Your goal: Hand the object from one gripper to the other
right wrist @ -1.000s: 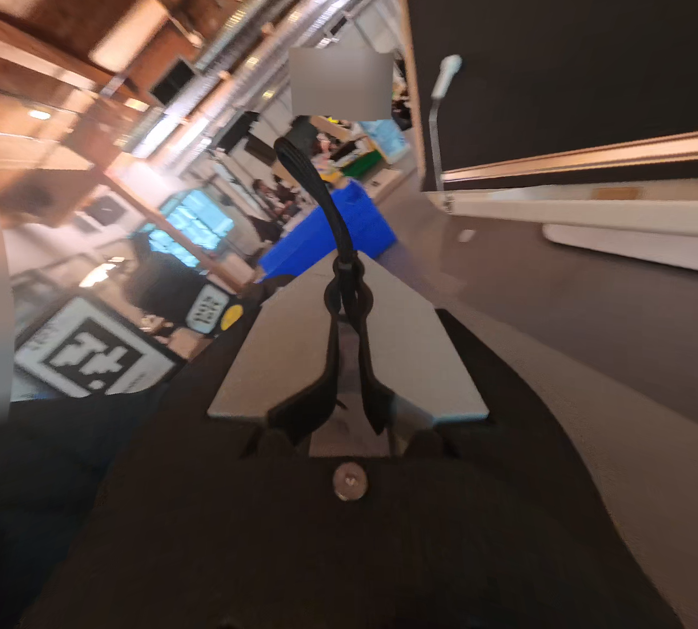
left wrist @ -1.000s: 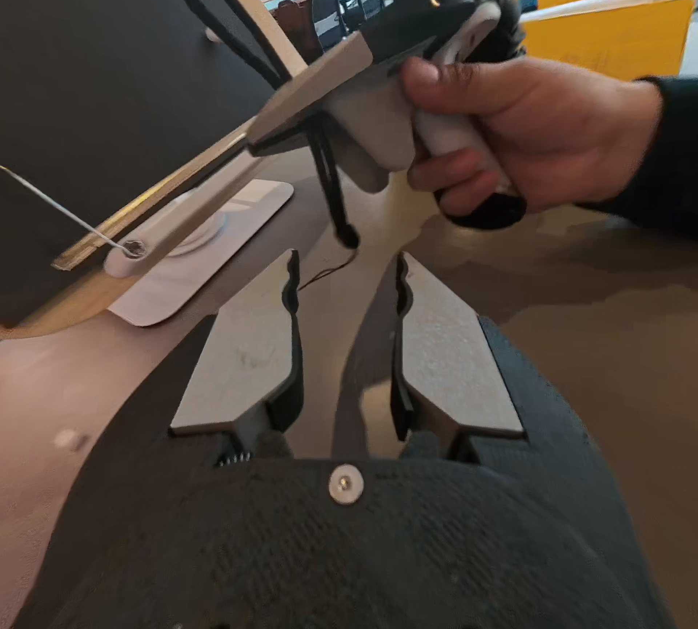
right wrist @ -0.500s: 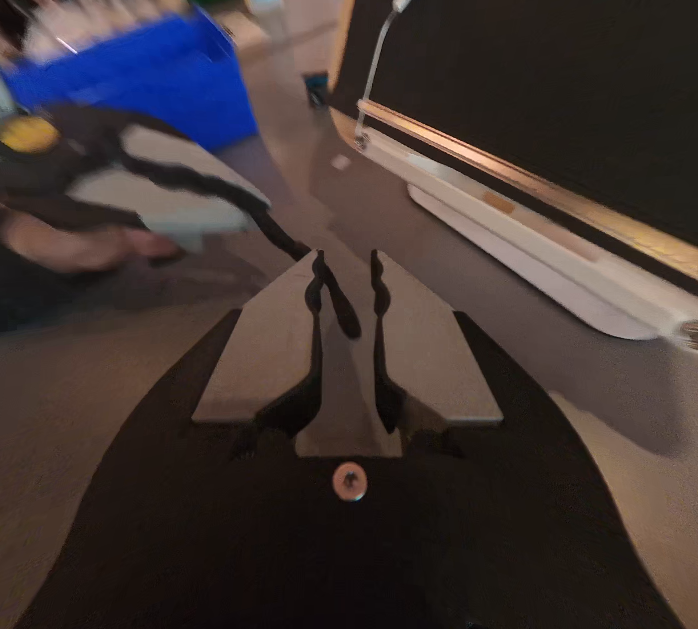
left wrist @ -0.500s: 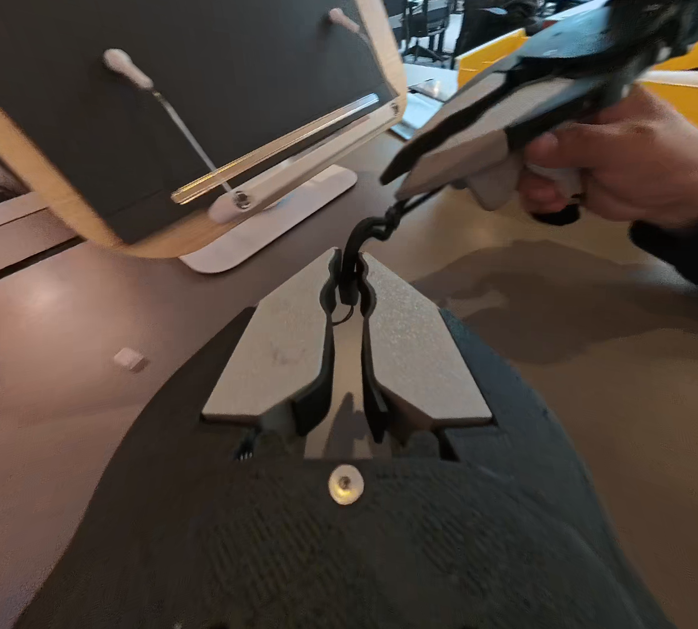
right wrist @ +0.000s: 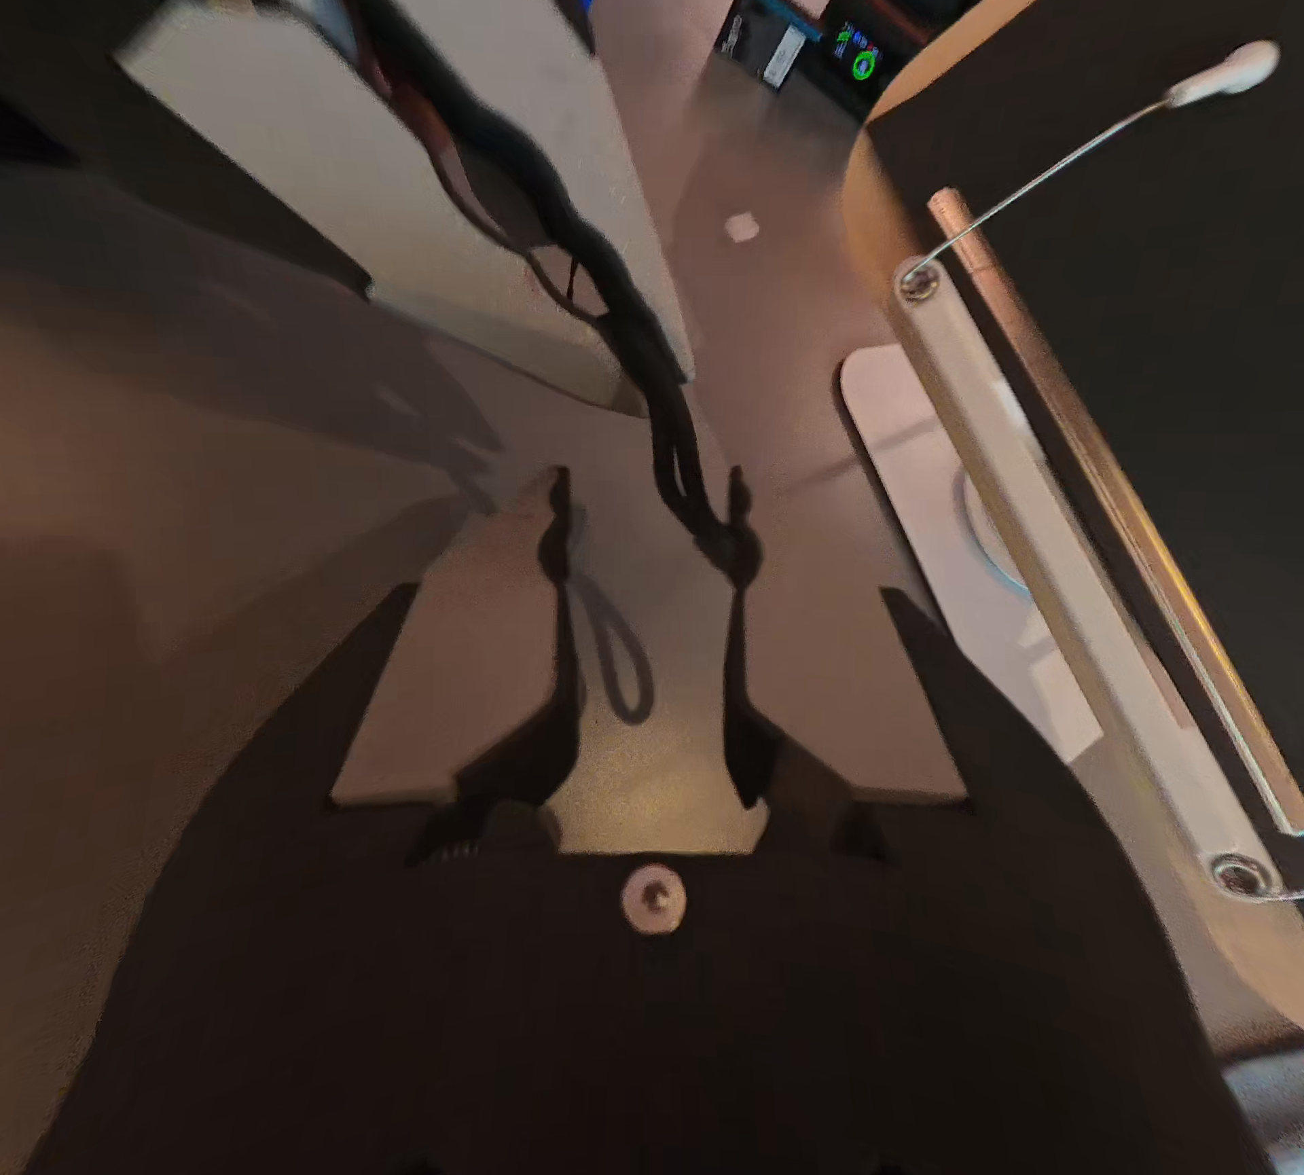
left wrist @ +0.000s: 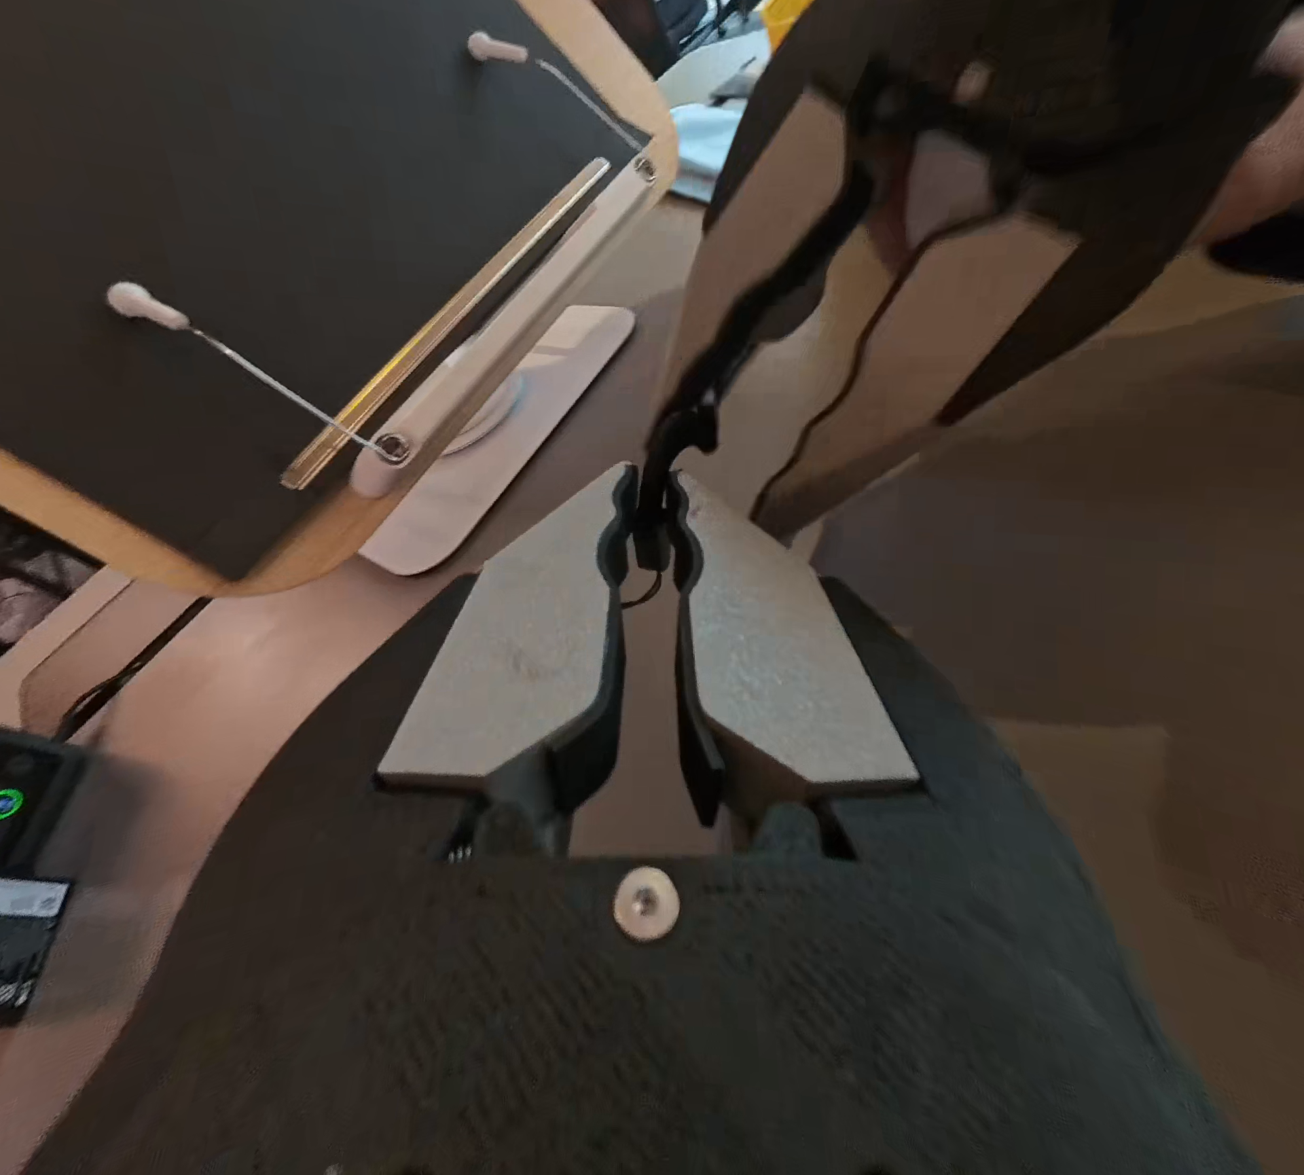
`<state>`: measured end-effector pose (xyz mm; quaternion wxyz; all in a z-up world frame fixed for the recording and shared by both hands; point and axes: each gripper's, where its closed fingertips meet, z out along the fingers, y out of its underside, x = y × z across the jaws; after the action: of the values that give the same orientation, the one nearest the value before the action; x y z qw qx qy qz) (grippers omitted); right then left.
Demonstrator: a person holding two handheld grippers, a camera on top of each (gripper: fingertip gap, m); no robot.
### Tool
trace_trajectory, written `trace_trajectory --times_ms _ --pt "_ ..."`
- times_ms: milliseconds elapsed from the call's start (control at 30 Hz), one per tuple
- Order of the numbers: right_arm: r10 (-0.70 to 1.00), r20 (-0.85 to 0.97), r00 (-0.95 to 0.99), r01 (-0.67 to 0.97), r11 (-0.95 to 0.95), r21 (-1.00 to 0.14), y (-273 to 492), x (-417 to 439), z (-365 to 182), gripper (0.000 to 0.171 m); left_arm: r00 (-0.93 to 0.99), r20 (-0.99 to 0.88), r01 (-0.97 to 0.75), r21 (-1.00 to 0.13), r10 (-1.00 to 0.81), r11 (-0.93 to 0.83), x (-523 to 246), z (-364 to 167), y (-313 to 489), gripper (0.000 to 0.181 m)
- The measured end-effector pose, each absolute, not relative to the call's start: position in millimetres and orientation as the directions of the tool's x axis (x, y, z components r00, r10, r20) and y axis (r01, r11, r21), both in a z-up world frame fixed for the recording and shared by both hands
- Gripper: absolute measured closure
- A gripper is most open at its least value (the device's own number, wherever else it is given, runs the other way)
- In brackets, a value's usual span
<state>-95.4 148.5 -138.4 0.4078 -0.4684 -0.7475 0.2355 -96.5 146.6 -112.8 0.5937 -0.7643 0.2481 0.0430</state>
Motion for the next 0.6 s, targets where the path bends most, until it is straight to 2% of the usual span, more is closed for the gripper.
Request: trace_trajectory --times_ms 67,100,233,400,500,600 --pt "0.867 0.445 -0.225 0.529 0.492 -0.691 152 -96 -145 0.167 0.874 -0.338 -0.411 -0.897 -0.349 -0.161 -93 -110 144 0.176" --pt "0.867 0.443 -0.226 0.523 0.492 -0.696 151 -96 -144 0.171 0.878 -0.331 -0.404 -0.899 -0.345 -0.166 -94 -110 144 0.176" --pt "0.947 0.294 -0.129 0.517 0.317 -0.795 164 -97 -129 0.171 0.899 -0.330 -0.384 -0.910 -0.287 -0.158 -107 -108 148 0.176" --pt "0.999 -0.044 -0.029 0.416 -0.028 -0.909 190 -88 -104 0.171 0.915 -0.325 -0.366 -0.918 -0.241 -0.151 -114 -105 149 0.169" --pt "0.932 -0.302 -0.200 0.195 -0.264 -0.945 184 -77 -59 0.171 0.919 -0.314 -0.354 -0.923 -0.237 -0.152 -114 -105 149 0.162" --pt "0.770 -0.390 -0.506 0.004 -0.449 -0.893 168 -49 -7 0.171 0.910 -0.343 -0.381 -0.913 -0.233 -0.146 -113 -108 150 0.162"
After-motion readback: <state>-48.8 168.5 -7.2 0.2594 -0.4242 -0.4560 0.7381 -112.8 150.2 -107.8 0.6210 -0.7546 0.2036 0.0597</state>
